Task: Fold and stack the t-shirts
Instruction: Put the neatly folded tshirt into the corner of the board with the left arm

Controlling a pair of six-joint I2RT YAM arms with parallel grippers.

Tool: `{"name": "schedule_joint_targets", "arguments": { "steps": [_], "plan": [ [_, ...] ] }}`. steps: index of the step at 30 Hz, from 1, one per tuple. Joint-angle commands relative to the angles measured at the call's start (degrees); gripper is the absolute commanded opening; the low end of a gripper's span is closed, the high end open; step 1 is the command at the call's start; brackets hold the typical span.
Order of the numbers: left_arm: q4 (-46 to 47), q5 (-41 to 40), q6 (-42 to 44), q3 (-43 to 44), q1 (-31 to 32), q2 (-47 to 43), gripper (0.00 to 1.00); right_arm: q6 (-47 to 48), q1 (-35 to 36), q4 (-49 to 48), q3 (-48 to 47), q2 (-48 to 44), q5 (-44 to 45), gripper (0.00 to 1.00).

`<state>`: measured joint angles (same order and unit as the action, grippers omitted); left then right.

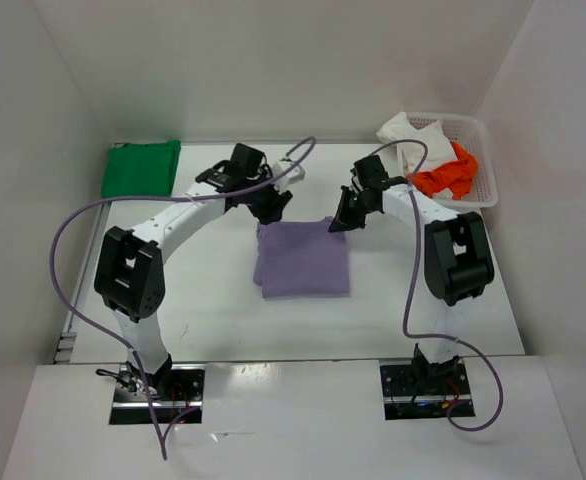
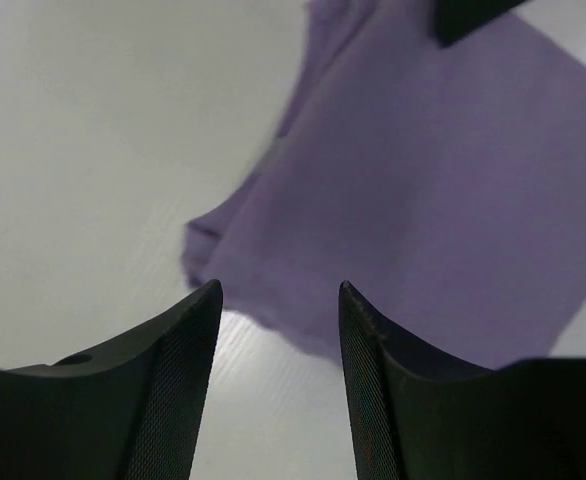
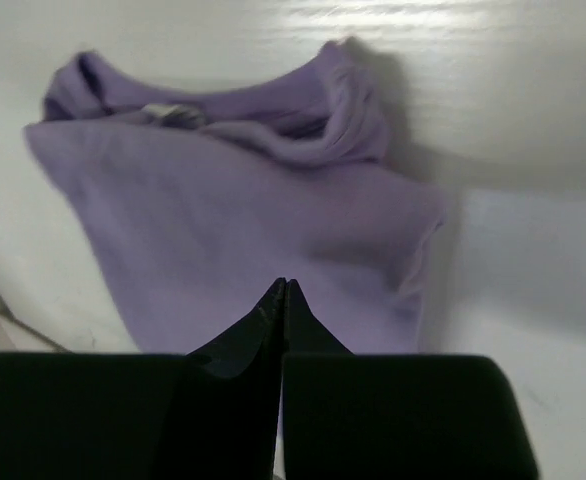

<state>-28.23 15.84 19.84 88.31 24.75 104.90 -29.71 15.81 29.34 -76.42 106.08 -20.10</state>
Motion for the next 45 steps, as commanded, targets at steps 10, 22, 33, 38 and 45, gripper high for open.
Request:
{"name": "schedule_joint_targets", "arguments": {
  "steps": [10, 22, 33, 38, 45],
  "plan": [
    [2.56, -10.01, -5.77, 4.66, -0.32, 15.33, 0.55, -0.70, -0.52, -0.60, -9.88, 12.04, 7.44, 0.00],
    [0.90, -0.46, -7.88, -4.72, -2.34, -2.32, 0.74, -0.70, 1.06, 1.06, -5.23, -0.78, 6.83, 0.10],
    [-1.48, 12.20, -13.15, -13.43, -4.89, 2.32, 1.00, -0.70, 1.59, 5.90, -0.84, -12.91, 9.28, 0.22],
    [-1.48, 11.67, -15.70, -12.73, -5.50, 4.70, 1.00, -0.70, 1.59, 6.96, 1.10, -16.87, 10.43, 0.23],
    [-0.69, 18.52, -17.29, -13.87, -5.50, 8.82, 1.00, -1.22, 1.59, 9.15, 2.24, -19.16, 12.28, 0.25]
  ]
}}
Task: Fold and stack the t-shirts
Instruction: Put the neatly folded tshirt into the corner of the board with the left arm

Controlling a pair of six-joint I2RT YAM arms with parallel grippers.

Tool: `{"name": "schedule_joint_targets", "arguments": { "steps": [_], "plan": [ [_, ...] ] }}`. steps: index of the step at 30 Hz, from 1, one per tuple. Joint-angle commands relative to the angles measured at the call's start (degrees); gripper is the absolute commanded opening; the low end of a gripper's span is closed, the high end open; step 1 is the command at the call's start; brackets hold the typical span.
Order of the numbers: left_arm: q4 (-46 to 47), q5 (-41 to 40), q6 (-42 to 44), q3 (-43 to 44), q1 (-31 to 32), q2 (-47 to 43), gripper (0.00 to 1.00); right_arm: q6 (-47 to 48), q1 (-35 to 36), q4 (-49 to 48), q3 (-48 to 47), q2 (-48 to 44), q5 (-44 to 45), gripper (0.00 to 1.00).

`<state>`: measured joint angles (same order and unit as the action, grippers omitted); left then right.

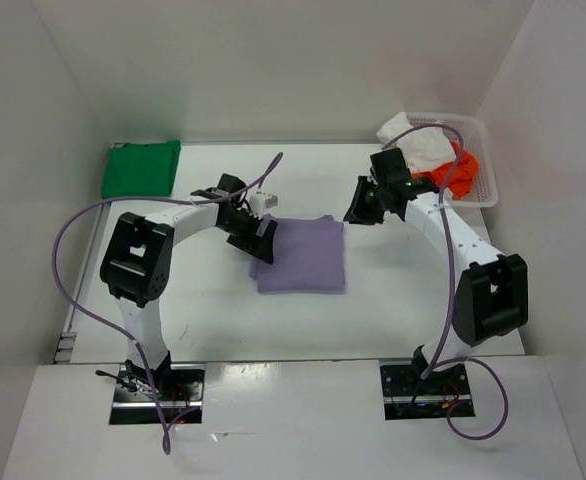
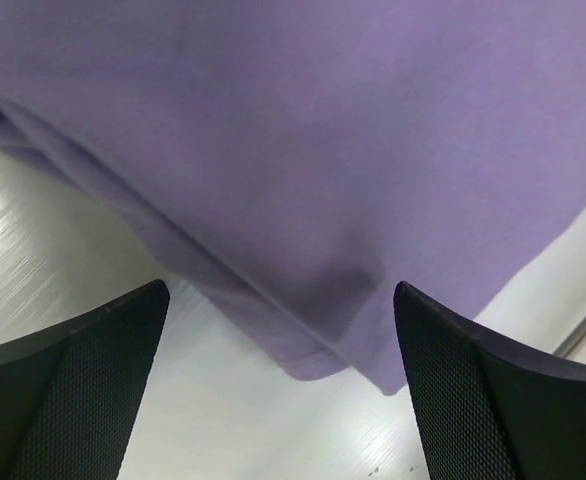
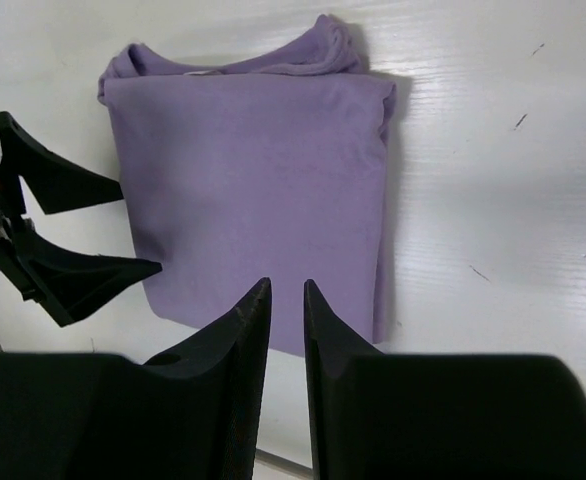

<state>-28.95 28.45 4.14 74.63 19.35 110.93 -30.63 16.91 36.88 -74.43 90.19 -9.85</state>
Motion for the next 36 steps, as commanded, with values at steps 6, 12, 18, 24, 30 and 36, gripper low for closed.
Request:
{"name": "schedule_joint_targets", "arguments": {
  "steps": [6, 12, 18, 24, 30, 36],
  "plan": [
    [0.03, 1.88, -3.35, 1.47, 2.87, 8.85, 0.78, -0.31, 0.50, 3.80, -2.38, -4.94, 3.17, 0.26],
    [-0.49, 1.88, -4.49, 5.00, 3.94, 15.88, 0.49, -0.31, 0.50, 7.05, -6.15, -5.47, 4.83, 0.28],
    [-1.20, 3.55, -3.18, 6.93, 3.41, 16.87, 0.00, 0.22, -1.61, 8.20, -6.16, -6.78, 4.23, 0.29],
    [0.91, -0.99, 1.30, 6.40, -1.06, 4.83, 0.00, 0.75, -3.89, 8.73, -5.64, -7.40, 4.22, 0.29],
    [-0.14, -18.30, 9.56, 10.70, -8.17, 0.51, 0.00, 1.80, -5.13, 8.73, -5.63, -7.93, 3.69, 0.29],
    [1.00, -32.99, 16.85, 16.24, -11.00, 1.56, 0.00, 2.33, -5.66, 9.26, -6.69, -7.40, 3.69, 0.29]
  ]
}}
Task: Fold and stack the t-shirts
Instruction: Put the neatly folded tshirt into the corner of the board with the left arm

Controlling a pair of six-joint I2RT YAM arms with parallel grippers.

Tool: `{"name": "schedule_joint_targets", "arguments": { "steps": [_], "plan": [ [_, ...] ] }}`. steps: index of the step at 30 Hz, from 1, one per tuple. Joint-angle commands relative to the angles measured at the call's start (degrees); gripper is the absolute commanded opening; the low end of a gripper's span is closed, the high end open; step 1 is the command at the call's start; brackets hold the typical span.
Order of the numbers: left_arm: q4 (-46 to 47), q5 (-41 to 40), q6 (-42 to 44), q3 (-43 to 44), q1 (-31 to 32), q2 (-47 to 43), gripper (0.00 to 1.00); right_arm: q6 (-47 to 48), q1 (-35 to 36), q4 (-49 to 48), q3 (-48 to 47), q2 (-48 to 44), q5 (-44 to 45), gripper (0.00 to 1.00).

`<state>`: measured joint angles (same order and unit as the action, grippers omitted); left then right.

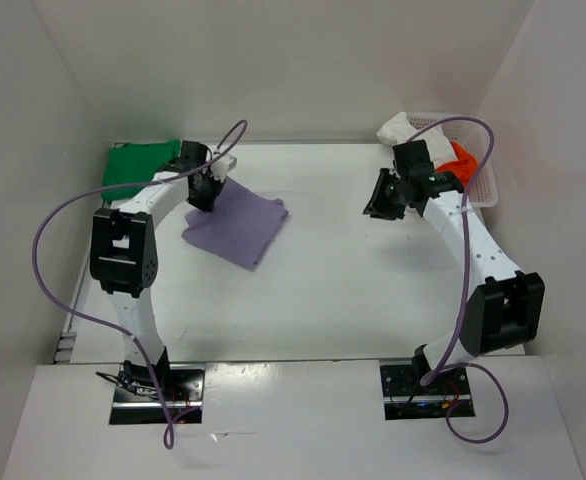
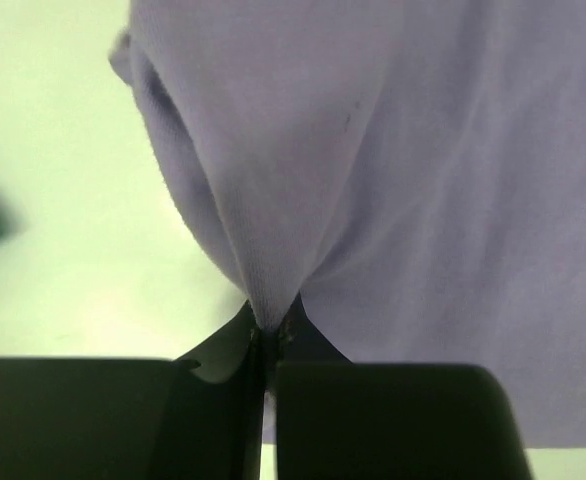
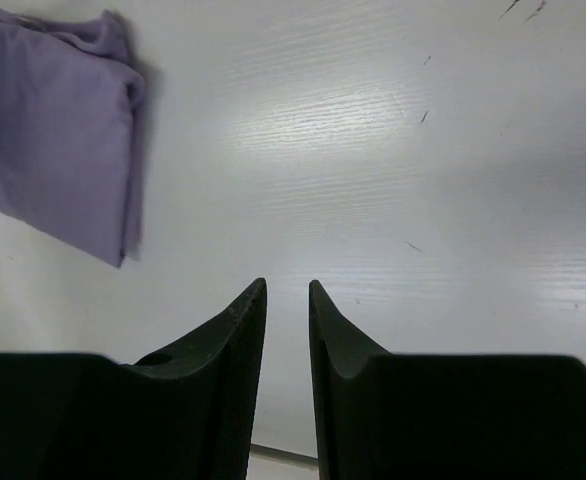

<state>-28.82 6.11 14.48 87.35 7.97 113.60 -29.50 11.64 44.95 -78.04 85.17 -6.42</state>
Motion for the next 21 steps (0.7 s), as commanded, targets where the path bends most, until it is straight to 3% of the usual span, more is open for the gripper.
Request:
{"name": "schedule_joint_targets", "arguments": {
  "steps": [1, 7, 21],
  "plan": [
    [1.83, -14.51, 7.40, 4.14, -0.23, -1.10, 0.00, 1.20, -0.91, 1.19, -3.08, -2.37, 0.26, 0.29],
    [5.87, -24.37, 11.70, 8.97, -2.07, 0.83, 0.00, 1.20, -0.92, 1.72, -3.08, -2.37, 0.26, 0.29],
    [4.91, -25.53, 14.00, 26.81, -12.09, 11.90, 0.00, 2.25, -0.92, 3.65, -3.60, -1.32, 1.93, 0.29]
  ]
}}
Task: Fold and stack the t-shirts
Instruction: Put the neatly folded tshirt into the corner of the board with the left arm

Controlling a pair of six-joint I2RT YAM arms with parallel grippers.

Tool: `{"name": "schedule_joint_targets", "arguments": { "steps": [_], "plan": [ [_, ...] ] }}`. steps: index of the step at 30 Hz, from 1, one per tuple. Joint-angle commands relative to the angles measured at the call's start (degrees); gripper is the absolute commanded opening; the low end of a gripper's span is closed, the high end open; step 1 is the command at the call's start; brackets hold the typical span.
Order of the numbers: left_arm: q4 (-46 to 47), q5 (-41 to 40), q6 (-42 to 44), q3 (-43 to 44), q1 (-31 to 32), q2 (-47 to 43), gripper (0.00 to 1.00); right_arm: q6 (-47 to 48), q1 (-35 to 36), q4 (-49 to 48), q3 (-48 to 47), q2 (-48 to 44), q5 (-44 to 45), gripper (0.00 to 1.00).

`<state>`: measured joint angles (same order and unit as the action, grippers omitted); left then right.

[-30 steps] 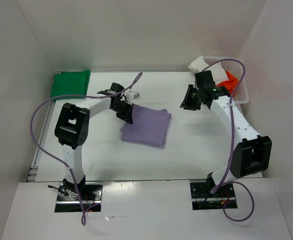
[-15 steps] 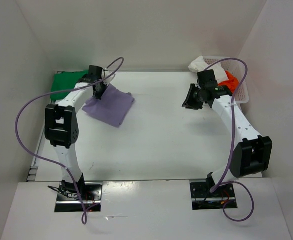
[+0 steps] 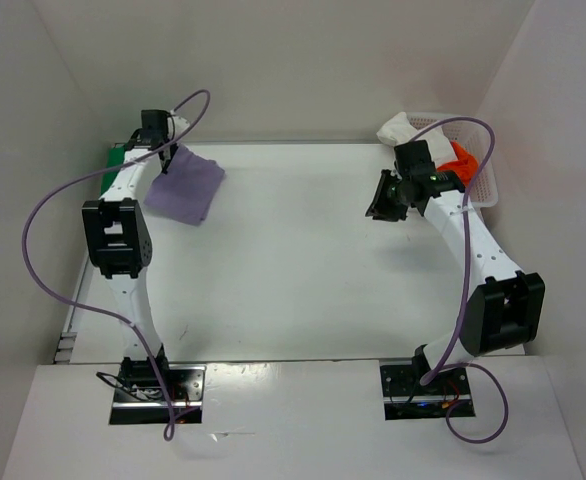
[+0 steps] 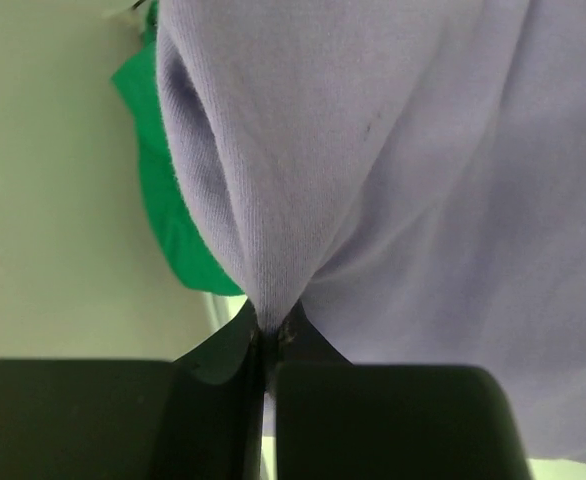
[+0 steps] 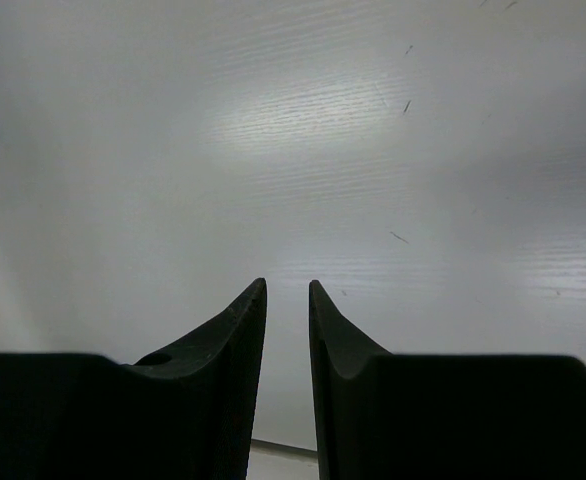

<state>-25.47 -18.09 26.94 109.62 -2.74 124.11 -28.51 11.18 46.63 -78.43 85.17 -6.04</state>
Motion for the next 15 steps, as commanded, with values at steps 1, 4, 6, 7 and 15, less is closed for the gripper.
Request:
{"name": "schedule_joint_targets", "arguments": {
  "steps": [1, 4, 6, 7, 15],
  "plan": [
    [1.57, -1.34, 1.54, 7.33, -1.39, 2.09, 0.00, 1.27, -0.46, 2.58, -3.22, -0.71, 2.08, 0.29],
    [0.07, -0.55, 1.54, 11.48, -3.93, 5.08, 0.00, 1.27, -0.46, 3.72, -3.83, -0.09, 2.09, 0.29],
    [0.07, 0.24, 1.54, 12.98, -4.89, 5.70, 0.00, 1.27, -0.46, 4.25, -4.45, -0.09, 2.09, 0.29],
    [0.07, 0.77, 1.54, 12.98, -5.60, 5.70, 0.00, 1.27, -0.46, 4.26, -4.45, -0.09, 2.09, 0.29],
    [-0.19, 3.58, 1.02, 17.64, -8.94, 7.10, 0.00, 0.74, -0.46, 6.19, -6.73, 2.20, 2.09, 0.29]
  ]
}}
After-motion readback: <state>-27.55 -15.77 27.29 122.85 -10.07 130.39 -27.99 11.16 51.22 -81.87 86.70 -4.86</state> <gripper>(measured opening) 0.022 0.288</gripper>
